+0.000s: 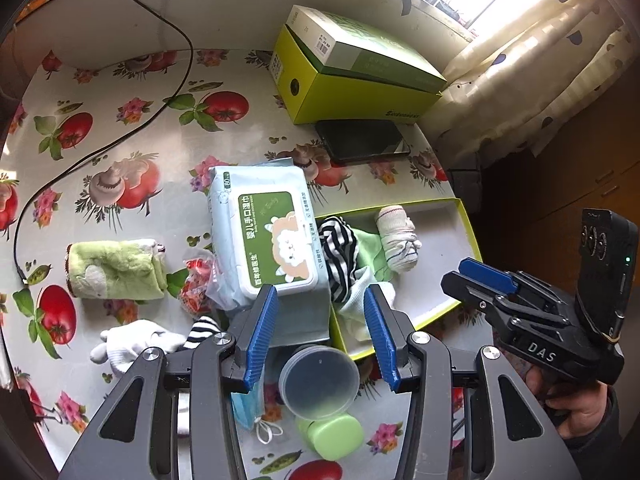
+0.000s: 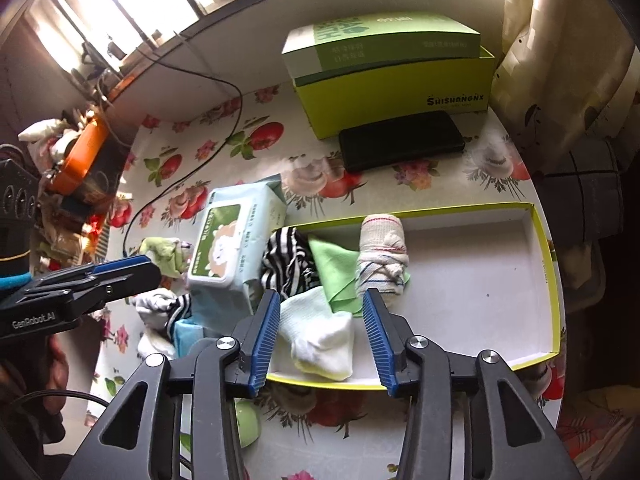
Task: Organize soft objects
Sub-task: 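Lift both open grippers away from the lid, then move both grippers back over the pile toward the white towel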
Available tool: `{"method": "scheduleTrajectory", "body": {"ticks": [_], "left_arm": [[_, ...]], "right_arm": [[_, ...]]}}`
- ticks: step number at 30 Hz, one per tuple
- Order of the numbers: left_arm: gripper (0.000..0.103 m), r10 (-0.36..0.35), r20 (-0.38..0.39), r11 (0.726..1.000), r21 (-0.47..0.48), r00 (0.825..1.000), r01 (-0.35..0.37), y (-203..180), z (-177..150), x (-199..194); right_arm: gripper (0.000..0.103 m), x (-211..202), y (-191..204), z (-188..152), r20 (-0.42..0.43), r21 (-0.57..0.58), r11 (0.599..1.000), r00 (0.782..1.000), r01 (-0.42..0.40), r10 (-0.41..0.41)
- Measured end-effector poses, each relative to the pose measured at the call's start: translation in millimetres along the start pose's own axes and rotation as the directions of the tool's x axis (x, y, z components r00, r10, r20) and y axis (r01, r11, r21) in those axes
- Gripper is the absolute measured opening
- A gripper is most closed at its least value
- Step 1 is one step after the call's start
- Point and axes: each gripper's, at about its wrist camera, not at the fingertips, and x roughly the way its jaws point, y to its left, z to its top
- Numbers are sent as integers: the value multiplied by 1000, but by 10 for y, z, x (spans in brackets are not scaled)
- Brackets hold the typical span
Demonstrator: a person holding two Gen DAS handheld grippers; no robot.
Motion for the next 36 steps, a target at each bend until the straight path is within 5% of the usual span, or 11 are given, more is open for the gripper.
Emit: {"method": "scheduleTrajectory", "body": {"ticks": [15, 36], "left_arm": [[46, 96, 67, 994, -60, 993, -92, 363, -360, -393], [46, 145, 63, 972, -196, 987, -130, 934, -687, -576]], "right_arm": [[45, -53, 796, -240, -49, -161, 984, 997, -70, 63], [47, 14, 1251, -346, -109, -247, 962, 990, -114, 89]]}}
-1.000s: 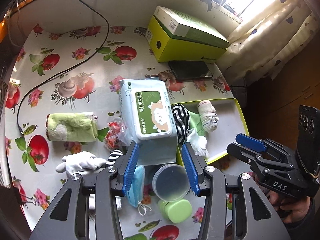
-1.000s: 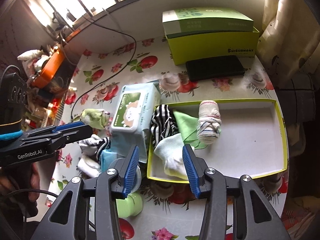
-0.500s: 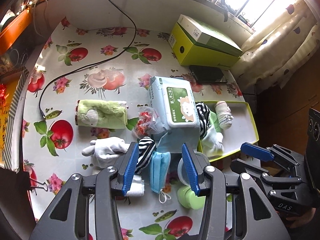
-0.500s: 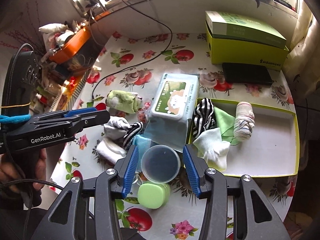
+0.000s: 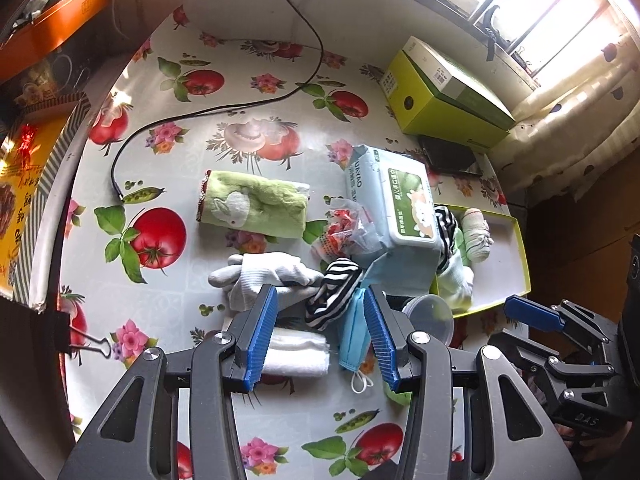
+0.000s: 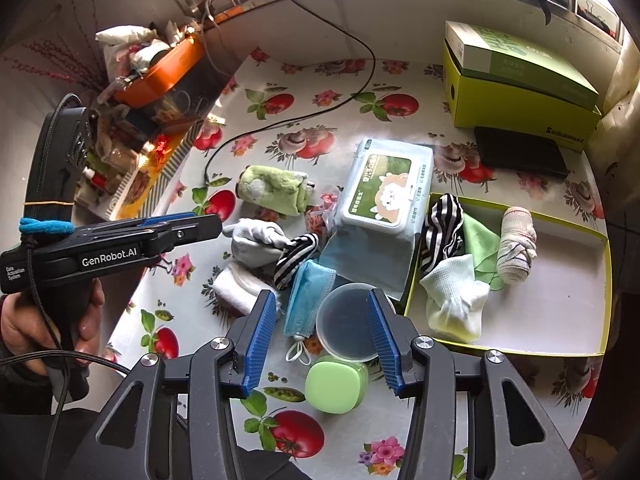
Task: Organize soft objects
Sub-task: 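Move both grippers back over the pile toward the white towel, then close the left gripper on the white towel and lift it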
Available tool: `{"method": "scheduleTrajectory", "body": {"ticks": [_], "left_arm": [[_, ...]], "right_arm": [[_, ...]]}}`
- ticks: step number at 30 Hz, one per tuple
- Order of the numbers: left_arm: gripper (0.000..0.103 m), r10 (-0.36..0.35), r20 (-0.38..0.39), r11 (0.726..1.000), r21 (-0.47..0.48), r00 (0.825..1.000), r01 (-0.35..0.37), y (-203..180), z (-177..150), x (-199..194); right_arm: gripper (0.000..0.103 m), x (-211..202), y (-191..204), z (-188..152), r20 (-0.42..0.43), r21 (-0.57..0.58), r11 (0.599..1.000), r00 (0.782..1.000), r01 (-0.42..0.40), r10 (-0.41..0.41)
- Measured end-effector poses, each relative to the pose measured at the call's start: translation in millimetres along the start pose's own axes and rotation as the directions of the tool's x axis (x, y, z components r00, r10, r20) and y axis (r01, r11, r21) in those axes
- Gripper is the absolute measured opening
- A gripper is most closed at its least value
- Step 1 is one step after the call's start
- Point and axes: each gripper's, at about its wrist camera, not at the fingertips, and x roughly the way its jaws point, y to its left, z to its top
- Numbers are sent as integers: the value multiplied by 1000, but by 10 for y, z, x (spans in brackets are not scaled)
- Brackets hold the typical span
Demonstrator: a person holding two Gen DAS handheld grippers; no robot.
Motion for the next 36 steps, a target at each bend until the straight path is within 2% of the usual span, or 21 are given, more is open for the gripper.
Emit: {"method": "scheduleTrajectory", "body": {"ticks": [18, 23, 28, 36], "left_arm": [[46, 10, -69, 994, -111, 998, -17, 443, -177, 175], [46, 0, -131, 989, -147, 991, -19, 539, -330, 331], [46, -46, -199, 972, -236, 979, -2, 642, -488, 498], [46, -120, -262, 929, -369, 958, 15, 673, -593, 807]], "right_arm": [[47, 240, 177, 45, -61, -43, 999, 998, -24, 22], [47, 296, 218, 47, -76, -52, 998, 997, -32, 28], [47, 322, 219, 49, -83, -52, 998, 996, -32, 28], [47, 354, 223, 39, -95, -53, 998, 995, -35, 30]]}}
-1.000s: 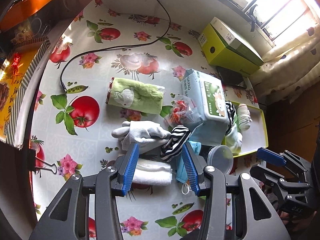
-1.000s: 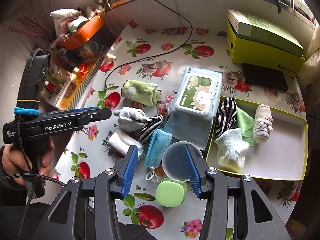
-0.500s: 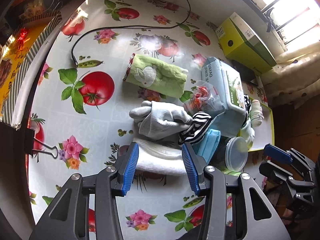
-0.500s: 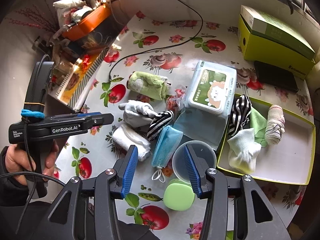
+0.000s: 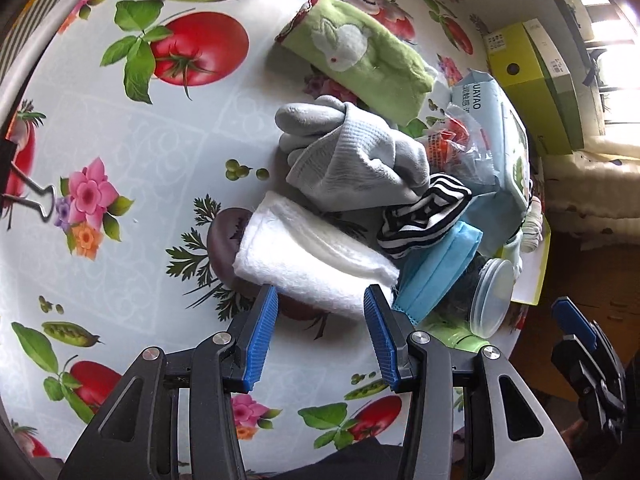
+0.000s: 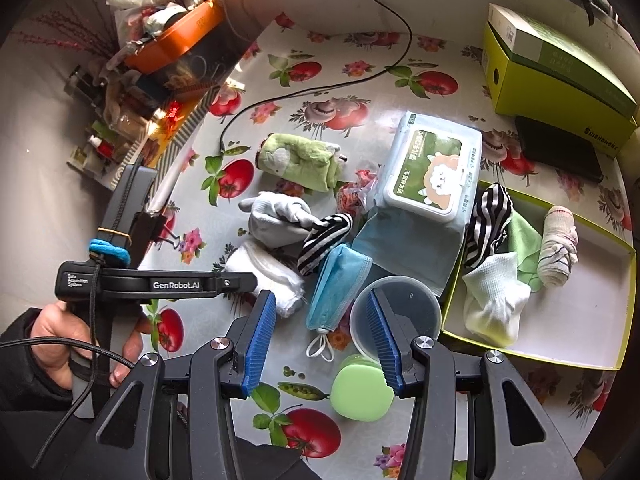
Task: Organize soft objects
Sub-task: 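Close the left gripper on the white towel and lift it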
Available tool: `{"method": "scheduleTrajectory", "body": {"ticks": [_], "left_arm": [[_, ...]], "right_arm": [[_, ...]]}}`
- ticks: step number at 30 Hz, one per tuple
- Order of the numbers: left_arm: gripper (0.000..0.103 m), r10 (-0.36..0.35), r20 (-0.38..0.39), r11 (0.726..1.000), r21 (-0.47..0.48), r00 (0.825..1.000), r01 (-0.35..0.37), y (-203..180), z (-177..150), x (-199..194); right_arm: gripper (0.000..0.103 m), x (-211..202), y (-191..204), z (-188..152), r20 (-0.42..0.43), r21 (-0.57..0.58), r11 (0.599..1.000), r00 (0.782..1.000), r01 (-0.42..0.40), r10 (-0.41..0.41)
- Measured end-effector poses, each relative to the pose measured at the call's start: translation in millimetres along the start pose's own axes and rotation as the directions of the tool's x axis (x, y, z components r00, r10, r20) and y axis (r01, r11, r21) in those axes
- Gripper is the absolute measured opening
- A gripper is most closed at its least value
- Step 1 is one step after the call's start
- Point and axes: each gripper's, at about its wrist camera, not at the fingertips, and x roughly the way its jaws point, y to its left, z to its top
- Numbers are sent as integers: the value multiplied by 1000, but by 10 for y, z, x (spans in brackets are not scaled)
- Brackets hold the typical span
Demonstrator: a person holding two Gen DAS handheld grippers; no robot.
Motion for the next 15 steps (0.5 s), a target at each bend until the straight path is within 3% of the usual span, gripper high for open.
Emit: {"method": "scheduleTrajectory", "body": {"ticks": [9, 13, 15], "left_arm": [[46, 0, 19, 997, -77, 1000, 1, 20, 137, 131], [24, 2, 46, 997, -82, 999, 2, 114, 176, 85], [19, 0, 55, 997, -78, 998, 4, 145, 176, 54]], "right_arm": [[47, 61, 30, 25, -18, -6, 1000, 1000, -1, 1], [47, 100, 77, 81, -20, -21, 1000, 1000, 4, -4], [47, 133, 103, 120, -22, -27, 1000, 1000, 7, -8]]}}
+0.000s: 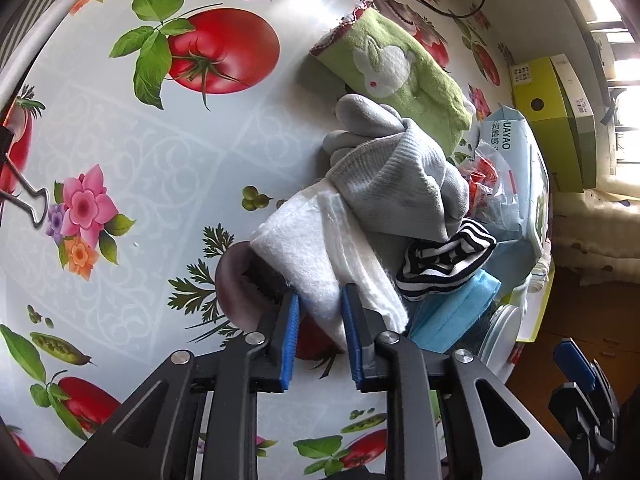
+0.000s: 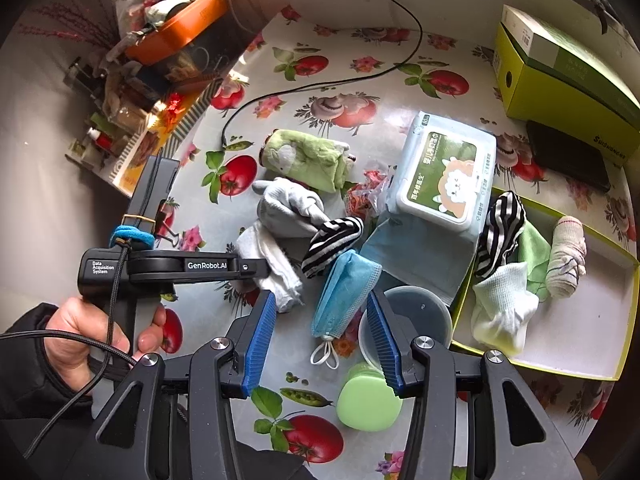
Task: Organize soft objects
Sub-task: 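Close the left gripper on the white towel and lift it, then grasp the black-and-white striped sock with the right gripper while the left holds the towel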
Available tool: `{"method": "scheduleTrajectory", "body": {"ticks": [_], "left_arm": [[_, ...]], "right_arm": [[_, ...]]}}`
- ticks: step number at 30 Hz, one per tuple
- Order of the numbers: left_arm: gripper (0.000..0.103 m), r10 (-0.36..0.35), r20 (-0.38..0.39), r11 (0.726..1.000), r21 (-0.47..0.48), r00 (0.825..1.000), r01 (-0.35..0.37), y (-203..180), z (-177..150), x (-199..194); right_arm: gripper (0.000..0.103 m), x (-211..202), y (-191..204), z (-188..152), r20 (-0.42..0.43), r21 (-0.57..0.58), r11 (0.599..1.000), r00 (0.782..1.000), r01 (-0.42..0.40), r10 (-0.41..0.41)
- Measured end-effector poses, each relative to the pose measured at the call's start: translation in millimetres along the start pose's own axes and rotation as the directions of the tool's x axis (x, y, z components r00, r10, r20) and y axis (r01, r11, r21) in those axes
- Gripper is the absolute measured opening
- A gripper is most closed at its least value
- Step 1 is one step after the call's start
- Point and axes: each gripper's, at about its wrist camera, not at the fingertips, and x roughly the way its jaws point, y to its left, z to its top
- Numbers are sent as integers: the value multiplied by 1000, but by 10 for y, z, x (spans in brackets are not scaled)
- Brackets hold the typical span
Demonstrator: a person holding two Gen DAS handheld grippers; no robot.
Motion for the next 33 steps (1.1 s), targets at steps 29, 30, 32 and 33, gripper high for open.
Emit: {"method": "scheduleTrajectory", "body": {"ticks": [29, 30, 32, 33], "left_arm": [[32, 90, 73, 991, 88, 993, -96, 328, 253, -218], [32, 93, 74, 991, 86, 993, -100, 332, 253, -228], [32, 107, 78, 990, 85, 991, -113, 327, 258, -239], [32, 114, 79, 989, 87, 990, -121, 318, 258, -240]], "right_arm": [[47, 1113, 140, 539, -213, -64, 988, 965, 143, -153], [46, 1127, 136, 540, -212, -67, 987, 964, 149, -160], [40, 1161, 134, 536, -214, -79, 983, 961, 164, -177], [27, 1177, 132, 533, -217, -83, 983, 960, 165, -180]]}}
